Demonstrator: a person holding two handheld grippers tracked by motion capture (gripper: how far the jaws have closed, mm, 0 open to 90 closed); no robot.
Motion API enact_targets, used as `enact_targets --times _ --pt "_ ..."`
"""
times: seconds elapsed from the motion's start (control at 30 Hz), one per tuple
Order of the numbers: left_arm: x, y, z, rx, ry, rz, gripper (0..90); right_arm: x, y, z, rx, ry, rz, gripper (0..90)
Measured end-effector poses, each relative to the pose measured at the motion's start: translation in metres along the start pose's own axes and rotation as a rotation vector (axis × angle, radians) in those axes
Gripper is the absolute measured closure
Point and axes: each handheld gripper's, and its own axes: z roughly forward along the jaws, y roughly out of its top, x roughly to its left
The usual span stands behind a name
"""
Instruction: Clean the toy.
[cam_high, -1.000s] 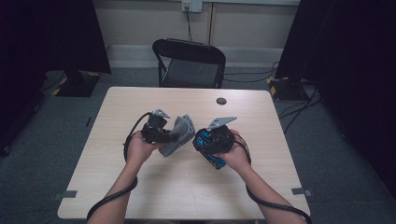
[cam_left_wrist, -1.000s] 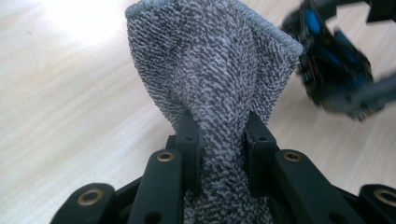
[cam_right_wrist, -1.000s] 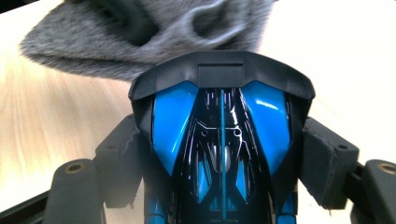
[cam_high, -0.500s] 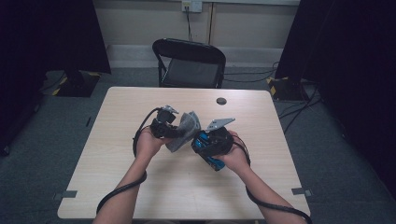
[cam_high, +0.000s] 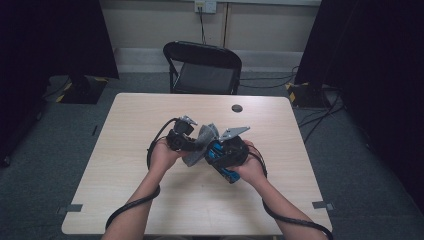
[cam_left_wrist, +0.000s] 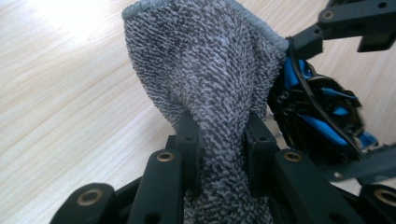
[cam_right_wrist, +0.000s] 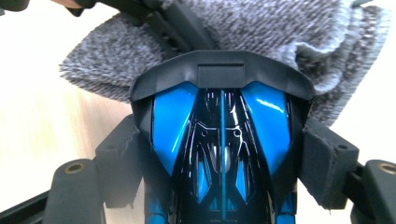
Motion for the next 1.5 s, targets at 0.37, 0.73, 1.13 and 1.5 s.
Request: enact_targets --times 0.37,0.73,1.13,1.5 --pt "-0.004 -0.005 -0.005 -0.009 -0.025 0.010 72.6 -0.006 0.001 -0.003 -0.005 -0.007 0.016 25.7" --pt "-0.008 -0.012 -0.010 -0.011 -0.036 0.026 72.6 -0.015 -0.001 -0.007 0.002 -0.034 0.032 25.7" --pt "-0.014 -0.023 -0.012 -0.009 -0.058 0.044 72.6 -0.022 -0.001 -0.011 0.002 -0.049 0.046 25.7" --pt "-0.004 -0.053 0.004 0.080 -0.007 0.043 71.5 -0.026 0.000 -0.017 -0.012 -0.052 0.057 25.7"
